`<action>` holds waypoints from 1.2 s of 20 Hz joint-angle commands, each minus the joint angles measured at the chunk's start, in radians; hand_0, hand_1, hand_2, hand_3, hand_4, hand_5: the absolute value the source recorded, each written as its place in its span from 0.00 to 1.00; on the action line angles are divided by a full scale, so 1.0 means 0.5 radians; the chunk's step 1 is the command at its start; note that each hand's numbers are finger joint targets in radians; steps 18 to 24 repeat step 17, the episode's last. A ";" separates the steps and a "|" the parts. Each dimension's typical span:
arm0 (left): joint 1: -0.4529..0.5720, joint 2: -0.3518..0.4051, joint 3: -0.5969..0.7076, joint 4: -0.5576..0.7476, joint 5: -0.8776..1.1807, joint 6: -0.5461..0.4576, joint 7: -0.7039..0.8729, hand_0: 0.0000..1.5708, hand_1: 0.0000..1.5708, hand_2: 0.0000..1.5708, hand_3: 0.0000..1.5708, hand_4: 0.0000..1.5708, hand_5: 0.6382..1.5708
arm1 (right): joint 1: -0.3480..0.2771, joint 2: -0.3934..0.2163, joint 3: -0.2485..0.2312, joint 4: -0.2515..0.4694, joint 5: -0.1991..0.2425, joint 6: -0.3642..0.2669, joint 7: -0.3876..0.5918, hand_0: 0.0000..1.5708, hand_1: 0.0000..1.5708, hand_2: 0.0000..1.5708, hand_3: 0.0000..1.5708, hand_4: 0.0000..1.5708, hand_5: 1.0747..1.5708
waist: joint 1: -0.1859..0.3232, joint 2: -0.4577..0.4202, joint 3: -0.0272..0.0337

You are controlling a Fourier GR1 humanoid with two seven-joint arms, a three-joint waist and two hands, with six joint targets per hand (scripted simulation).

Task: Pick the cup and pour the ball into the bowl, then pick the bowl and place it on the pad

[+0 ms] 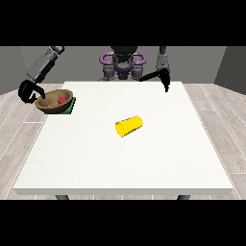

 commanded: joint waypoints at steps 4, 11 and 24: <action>0.025 0.032 0.038 -0.194 0.026 -0.019 0.149 0.00 0.00 0.00 0.00 0.00 0.99 | -0.001 -0.155 0.031 0.008 0.088 -0.115 -0.045 0.00 0.00 0.27 0.21 0.00 0.82 | -0.023 0.033 0.000; 0.033 -0.028 -0.012 -0.135 0.001 0.010 0.107 0.00 0.00 0.00 0.00 0.00 1.00 | -0.116 -0.149 0.050 -0.011 0.092 -0.116 0.120 0.00 0.00 0.21 0.18 0.00 0.84 | -0.029 -0.032 -0.001; 0.121 -0.070 -0.021 0.046 -0.014 0.030 0.044 0.00 0.00 0.00 0.00 0.00 1.00 | -0.247 -0.424 -0.041 -0.042 -0.037 0.254 0.376 0.00 0.00 0.12 0.18 0.00 0.86 | -0.113 -0.212 -0.005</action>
